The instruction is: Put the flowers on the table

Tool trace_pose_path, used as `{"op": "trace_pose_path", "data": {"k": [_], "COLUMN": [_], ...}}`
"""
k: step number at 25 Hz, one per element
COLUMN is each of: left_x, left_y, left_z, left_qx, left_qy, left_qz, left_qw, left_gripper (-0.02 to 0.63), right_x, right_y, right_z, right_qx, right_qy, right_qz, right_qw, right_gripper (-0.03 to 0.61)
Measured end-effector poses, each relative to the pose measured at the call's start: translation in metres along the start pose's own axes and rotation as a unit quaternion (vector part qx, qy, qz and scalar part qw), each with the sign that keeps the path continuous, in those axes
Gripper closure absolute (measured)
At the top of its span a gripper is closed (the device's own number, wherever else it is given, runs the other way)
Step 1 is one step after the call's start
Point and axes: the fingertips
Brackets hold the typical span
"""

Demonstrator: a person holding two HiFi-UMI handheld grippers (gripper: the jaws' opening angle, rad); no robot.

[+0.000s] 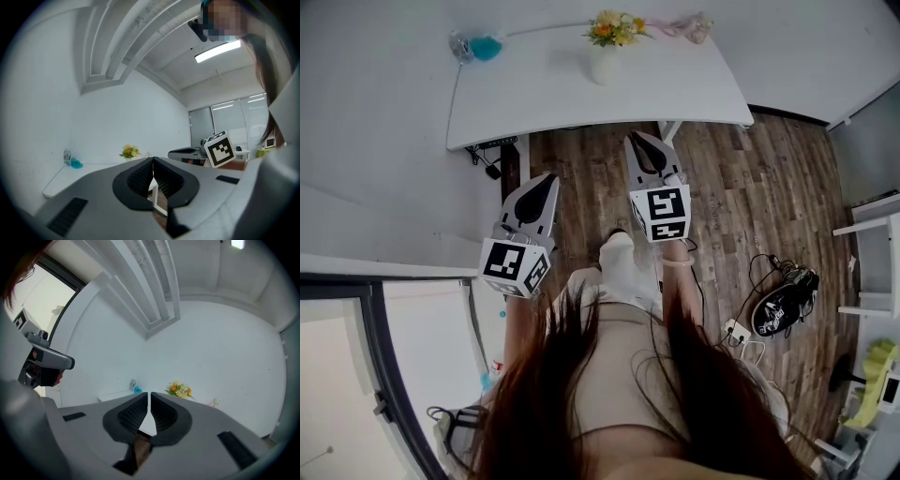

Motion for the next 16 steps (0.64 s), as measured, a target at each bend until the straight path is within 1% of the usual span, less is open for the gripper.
{"op": "trace_pose_path", "data": {"k": [5, 16], "left_x": [0.006, -0.001], "left_y": [0.006, 0.004], "left_z": [0.006, -0.001], "left_qx": [0.006, 0.004], "left_qy": [-0.009, 0.006], "left_qz": [0.004, 0.0], "left_qw": [0.9999, 1.0], "left_gripper": [0.611, 0.611], "right_x": [0.008, 0.005], "right_y": [0.005, 0.012], "right_z": [-0.001, 0.001], "right_qx": [0.007, 0.012], "right_qy": [-0.005, -0.003], "right_qz": [0.001, -0.006], "right_qw": [1.0, 1.0], "right_gripper": [0.538, 0.538]}}
Point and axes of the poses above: the fingertips, and each gripper's own axes: z backward along the fingers, x to its left, y out of its underside, and after that the axes turned 6 degrees about -z, right-handed
